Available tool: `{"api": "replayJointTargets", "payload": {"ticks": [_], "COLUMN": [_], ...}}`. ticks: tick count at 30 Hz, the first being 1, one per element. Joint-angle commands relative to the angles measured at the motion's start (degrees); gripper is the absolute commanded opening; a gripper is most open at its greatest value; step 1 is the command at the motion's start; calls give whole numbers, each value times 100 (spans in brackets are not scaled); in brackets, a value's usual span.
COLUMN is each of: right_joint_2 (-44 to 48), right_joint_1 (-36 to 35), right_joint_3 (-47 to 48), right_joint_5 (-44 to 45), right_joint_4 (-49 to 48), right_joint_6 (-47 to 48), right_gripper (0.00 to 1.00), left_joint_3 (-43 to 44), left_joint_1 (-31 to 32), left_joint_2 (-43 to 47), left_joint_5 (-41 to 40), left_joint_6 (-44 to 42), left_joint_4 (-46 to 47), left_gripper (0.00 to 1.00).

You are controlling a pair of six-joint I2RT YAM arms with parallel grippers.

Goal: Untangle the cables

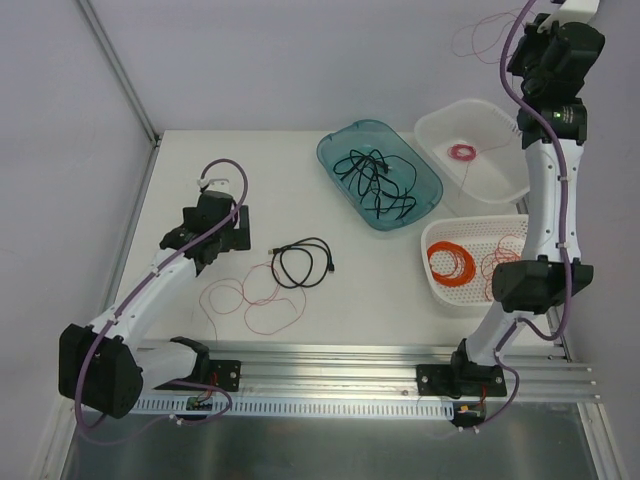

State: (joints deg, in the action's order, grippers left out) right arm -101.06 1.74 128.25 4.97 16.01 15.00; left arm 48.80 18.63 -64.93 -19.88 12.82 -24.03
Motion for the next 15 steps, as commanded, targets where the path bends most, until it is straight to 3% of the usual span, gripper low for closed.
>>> {"api": "replayJointTargets", "payload": {"ticks": [1,10,15], "right_joint_2": [-80,-415,-845], "right_joint_1": [405,801,960], "right_joint_3": [263,-1257,-1899], "right_joint_5": [-418,-453,-410], "right_joint_4": [-810,-1074,-749], "right_joint_6": [-287,-516,-683], "right_gripper": [1,1,1], "left_joint_3": [-2,16,25], "left_joint_1": [-53,-53,-53], "left_joint_2": [-116,-249,-266], "left_joint_5": [81,133,204], "left_joint_6": [-69,-78,-69], "left_joint_4": [136,136,136], "left_gripper": [96,96,96]}}
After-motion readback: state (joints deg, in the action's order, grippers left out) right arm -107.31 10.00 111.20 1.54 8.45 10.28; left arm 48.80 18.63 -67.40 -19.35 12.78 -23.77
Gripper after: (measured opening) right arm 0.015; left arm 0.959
